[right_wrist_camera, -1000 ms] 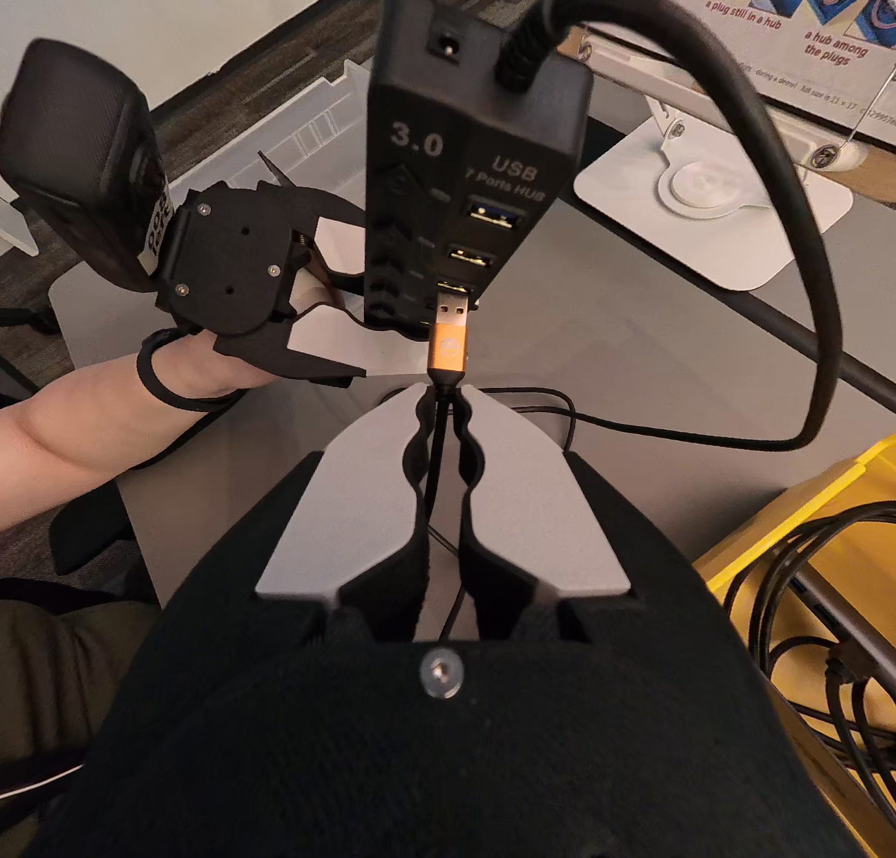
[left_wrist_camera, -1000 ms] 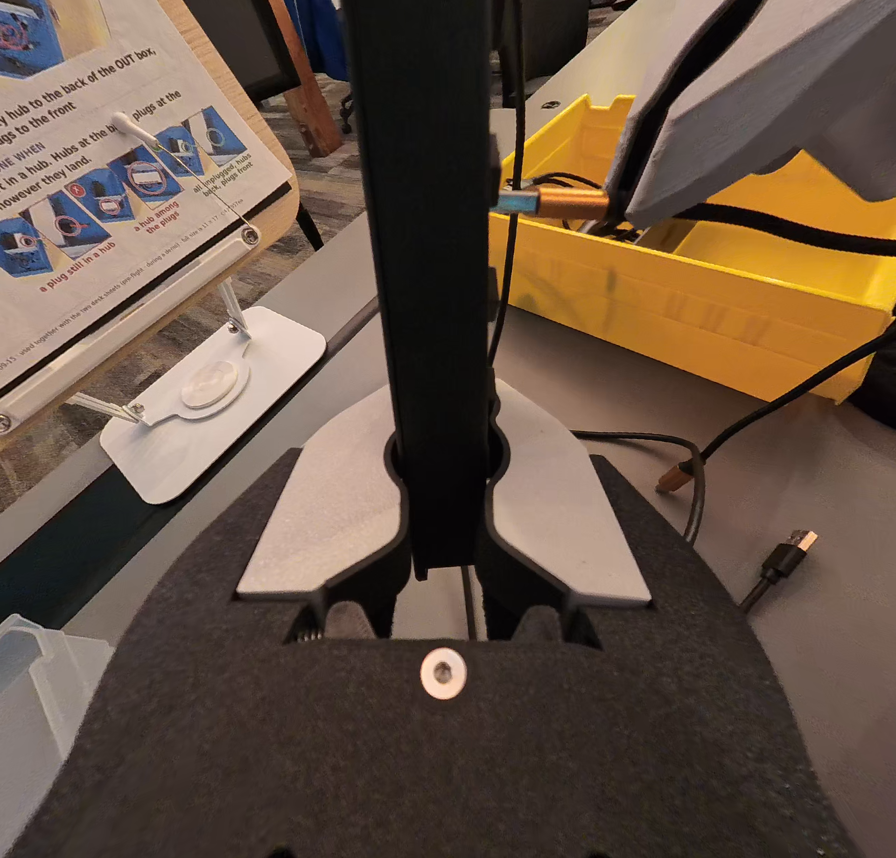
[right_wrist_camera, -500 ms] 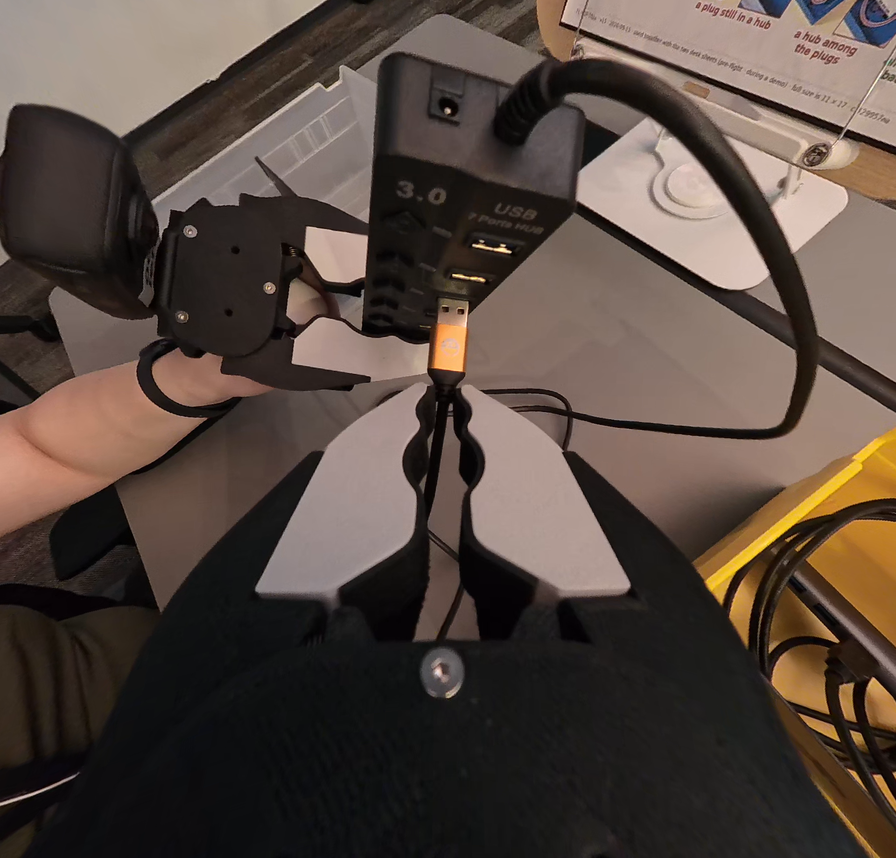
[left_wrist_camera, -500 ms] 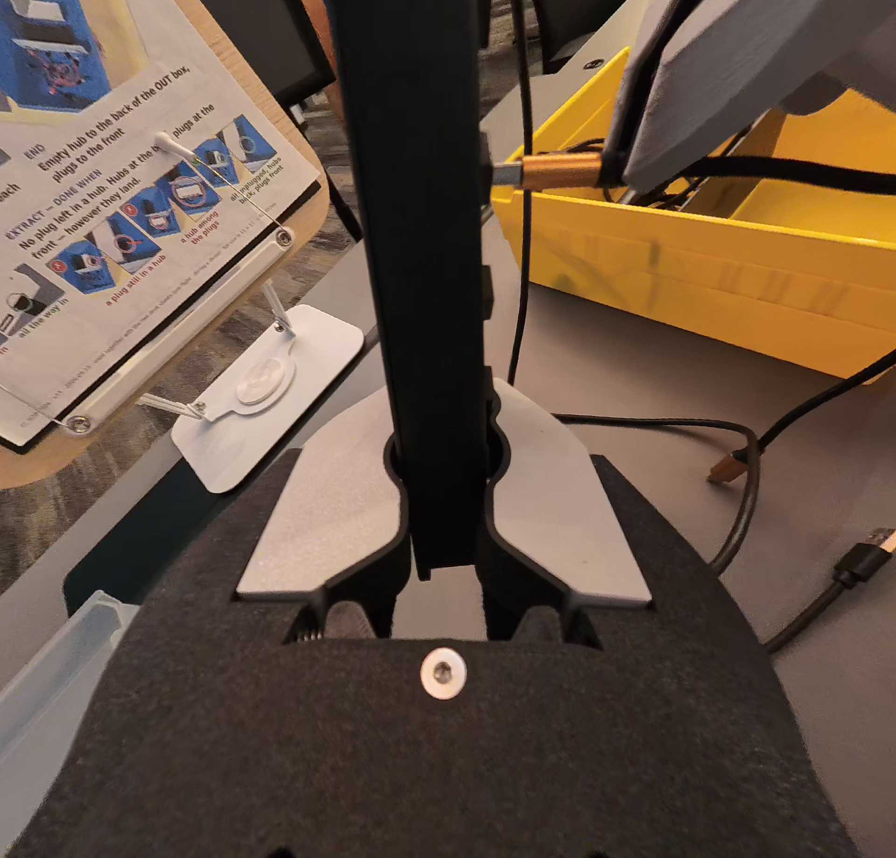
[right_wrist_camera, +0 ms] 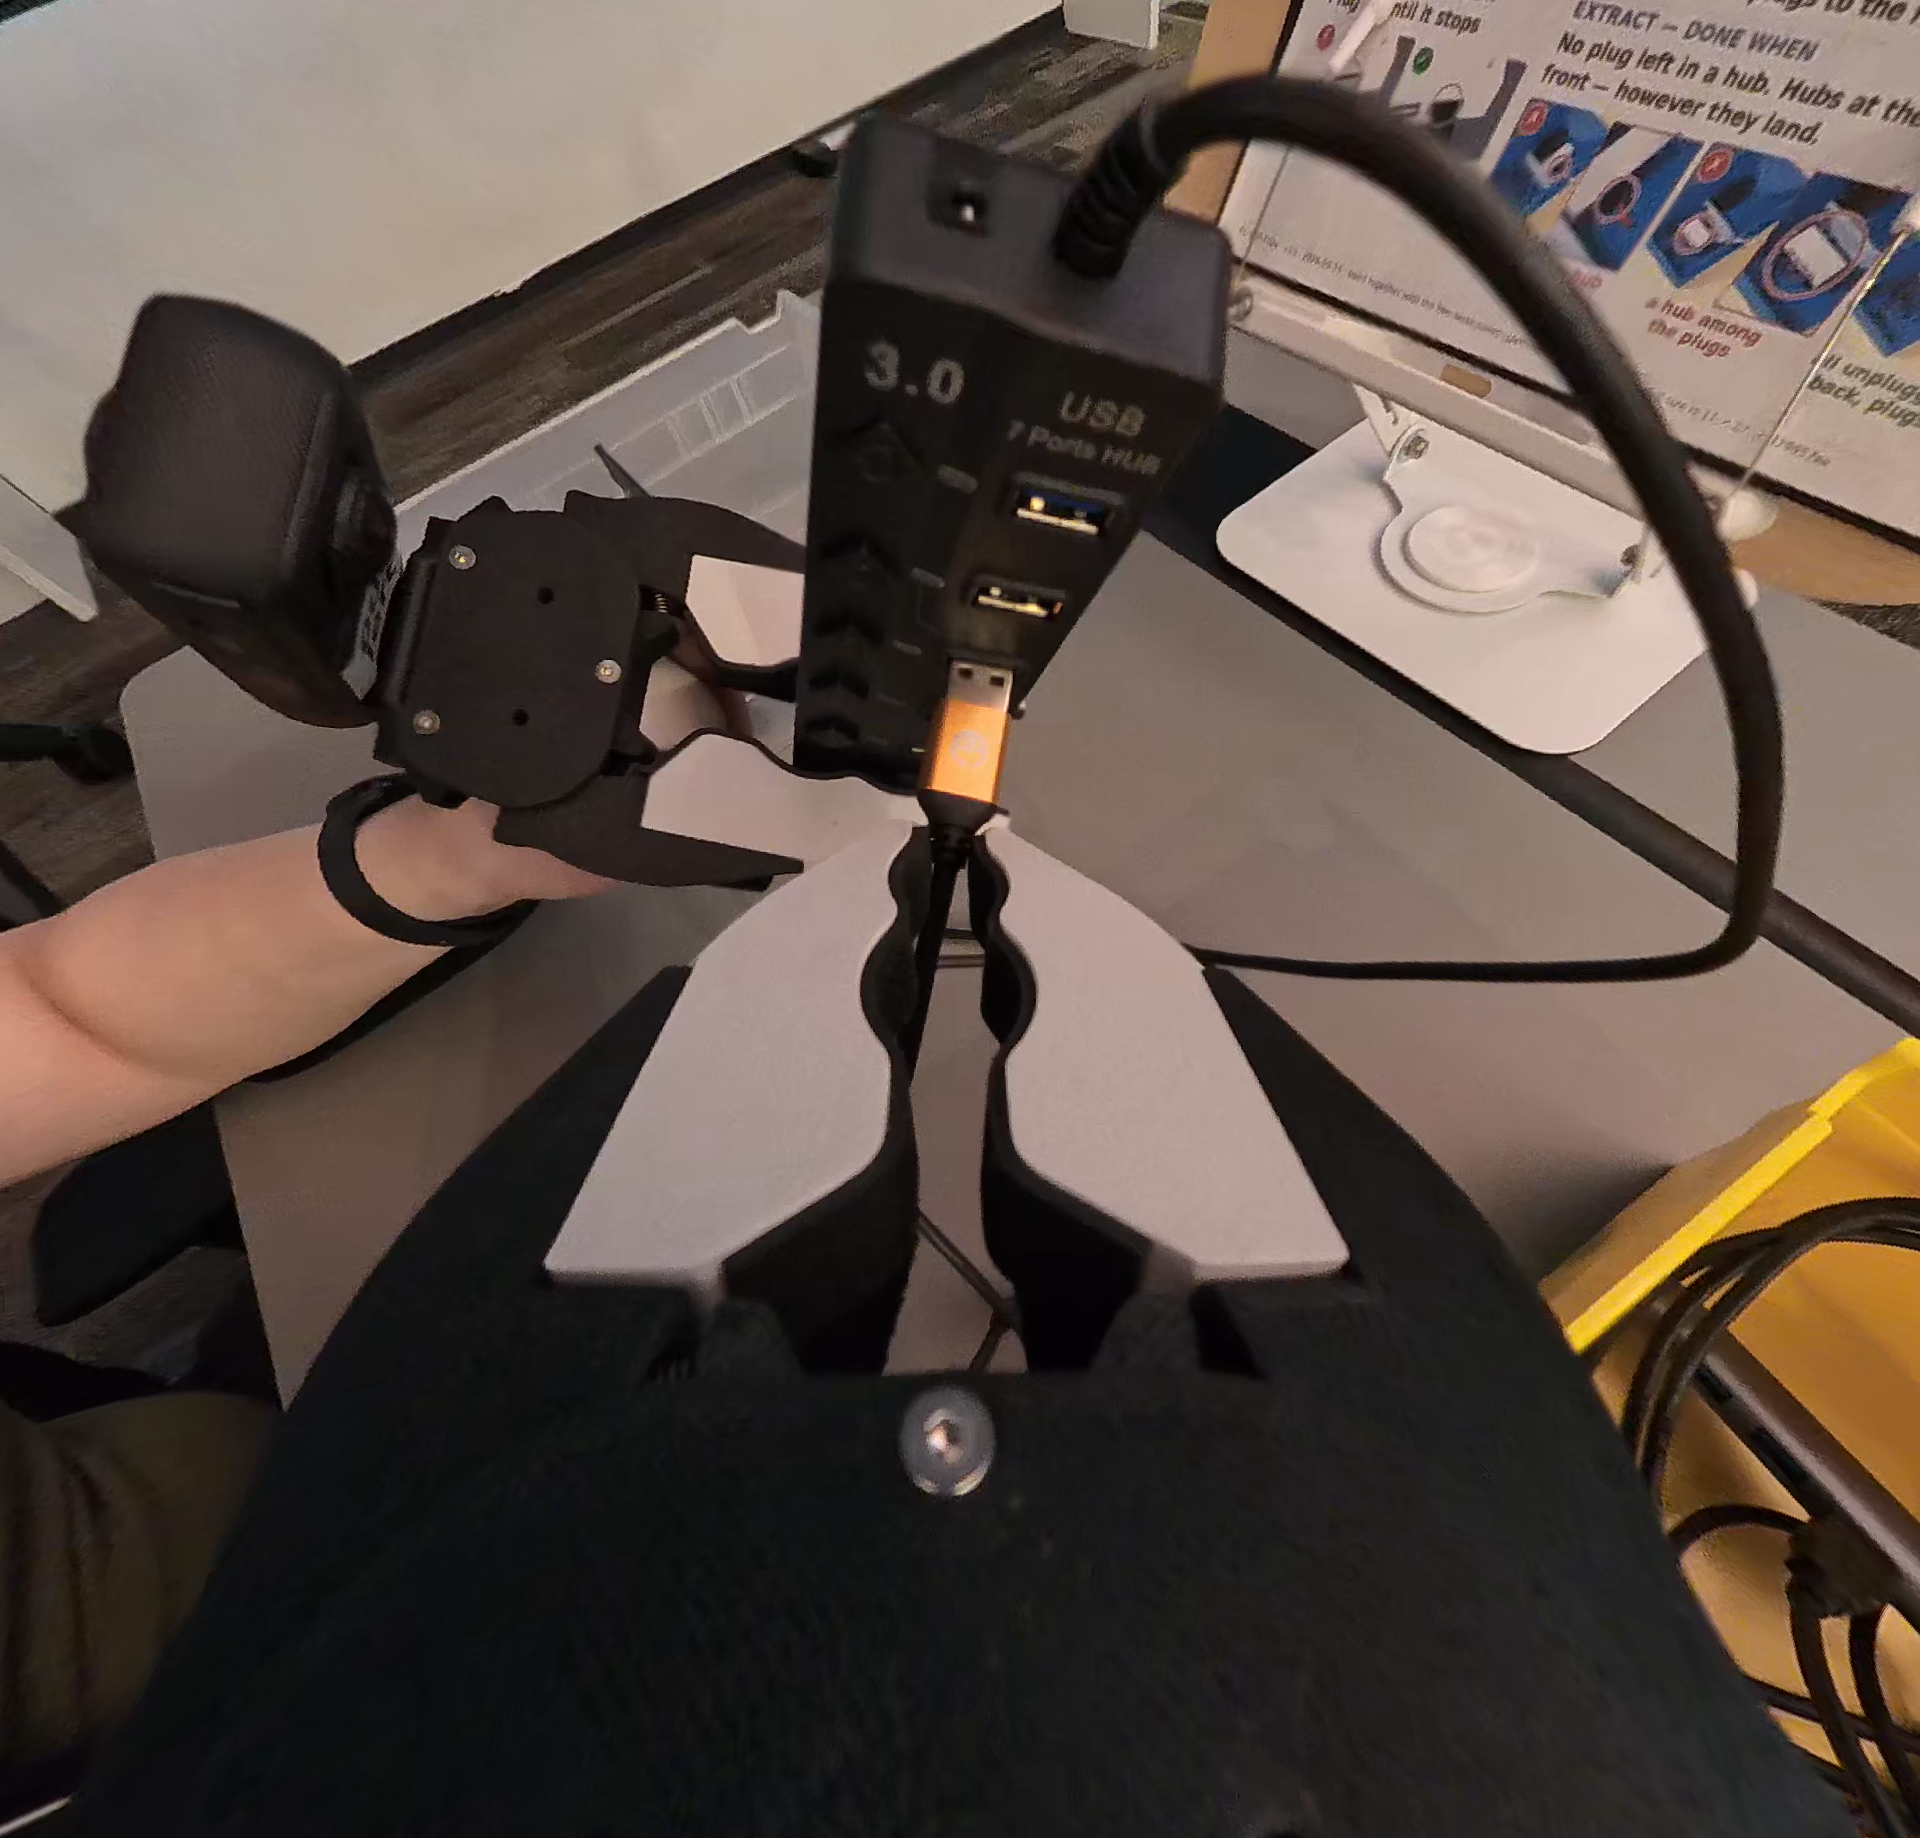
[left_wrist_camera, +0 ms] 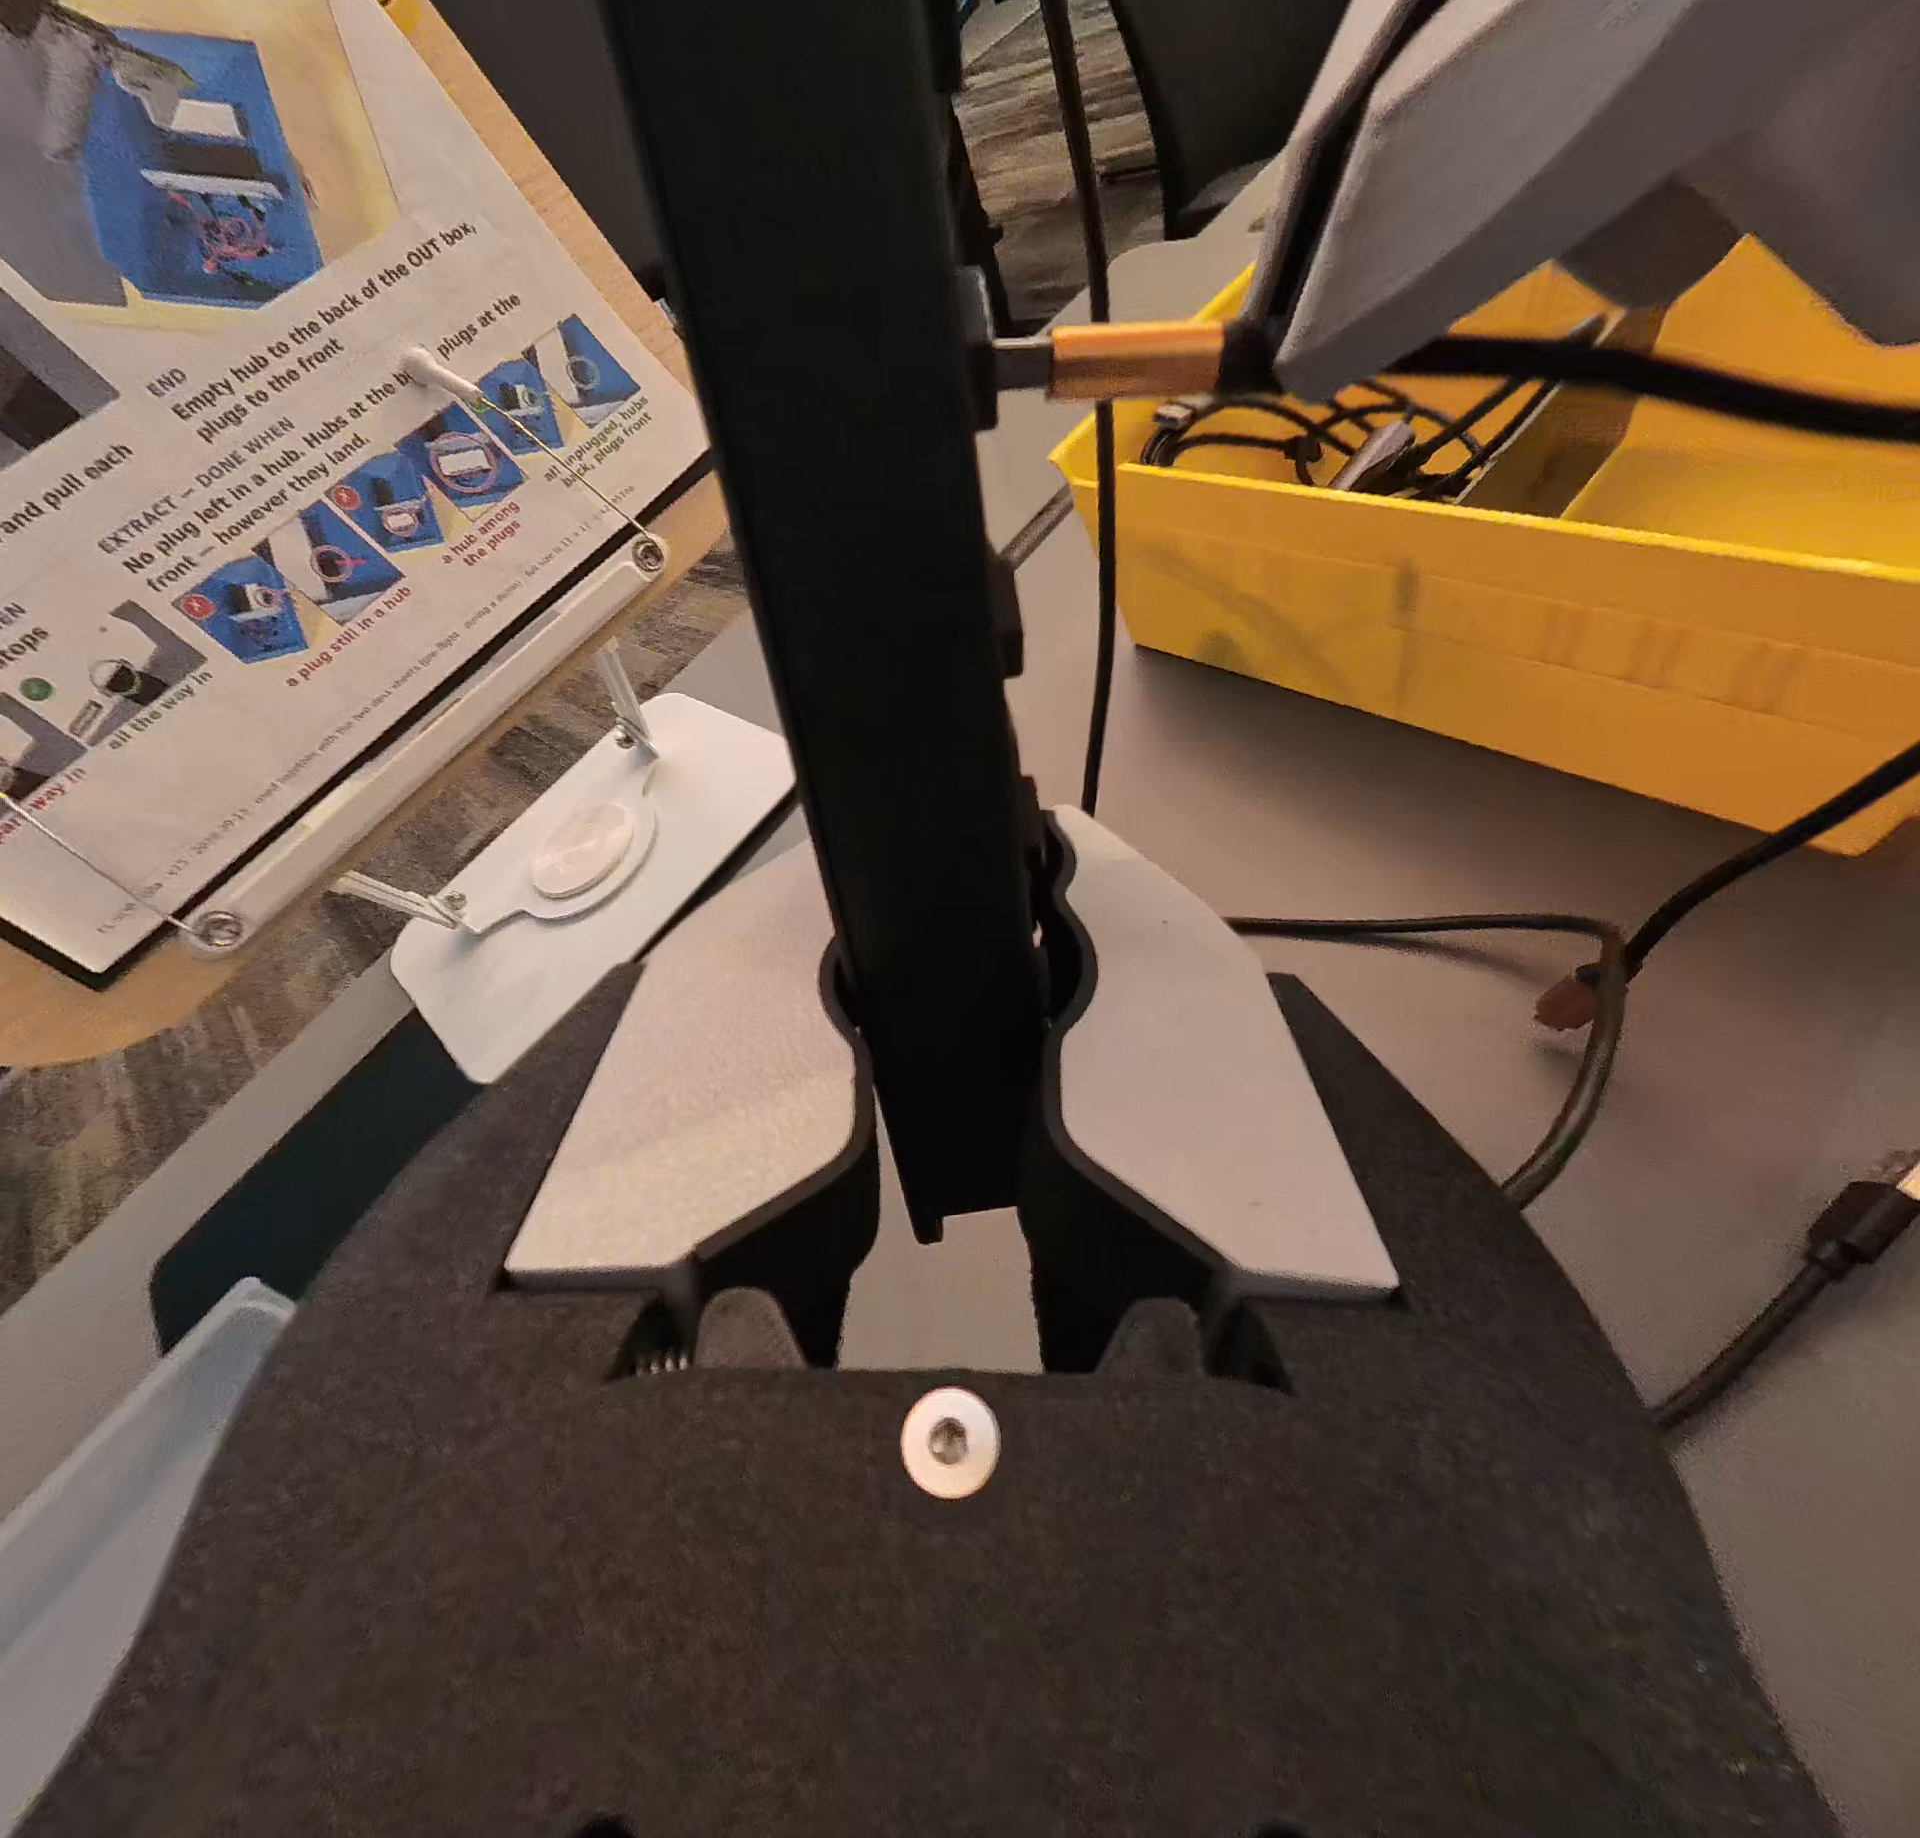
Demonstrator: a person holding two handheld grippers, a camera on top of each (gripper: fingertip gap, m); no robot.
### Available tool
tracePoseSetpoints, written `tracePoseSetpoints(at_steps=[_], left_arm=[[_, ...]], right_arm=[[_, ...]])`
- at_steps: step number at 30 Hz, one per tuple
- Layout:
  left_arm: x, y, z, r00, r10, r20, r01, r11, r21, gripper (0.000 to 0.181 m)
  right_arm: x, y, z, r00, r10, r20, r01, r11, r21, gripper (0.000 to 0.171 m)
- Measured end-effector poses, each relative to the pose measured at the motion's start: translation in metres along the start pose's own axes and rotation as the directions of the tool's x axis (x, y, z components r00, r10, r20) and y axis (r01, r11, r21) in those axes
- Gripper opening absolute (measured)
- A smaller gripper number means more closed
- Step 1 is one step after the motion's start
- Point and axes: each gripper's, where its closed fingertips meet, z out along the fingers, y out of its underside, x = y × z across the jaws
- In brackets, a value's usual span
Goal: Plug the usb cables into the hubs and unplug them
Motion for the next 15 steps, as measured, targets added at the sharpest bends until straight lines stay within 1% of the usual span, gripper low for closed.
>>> tracePoseSetpoints(at_steps=[3, 6, 8, 11, 15], left_arm=[[0.000, 0.000, 0.000, 0.997, 0.075, 0.021, -0.075, 0.997, -0.011, 0.028], [0.004, -0.002, -0.001, 0.998, 0.070, 0.010, -0.070, 0.998, 0.006, 0.028], [0.005, -0.006, -0.002, 0.999, 0.054, 0.006, -0.054, 0.998, 0.027, 0.028], [0.003, -0.006, -0.002, 1.000, 0.023, 0.017, -0.024, 1.000, 0.016, 0.028], [0.002, -0.011, -0.004, 0.996, -0.088, -0.022, 0.089, 0.995, 0.043, 0.028]], right_arm=[[-0.001, -0.001, -0.006, 1.000, 0.001, 0.007, -0.001, 1.000, 0.003, 0.007], [-0.001, -0.001, -0.006, 1.000, -0.016, 0.006, 0.016, 1.000, 0.001, 0.007], [-0.001, -0.003, -0.004, 1.000, -0.028, -0.006, 0.028, 0.999, 0.015, 0.007], [-0.001, -0.006, -0.003, 0.998, -0.049, -0.031, 0.050, 0.998, 0.037, 0.007], [-0.003, -0.018, -0.004, 0.997, -0.060, -0.040, 0.065, 0.991, 0.120, 0.007]])
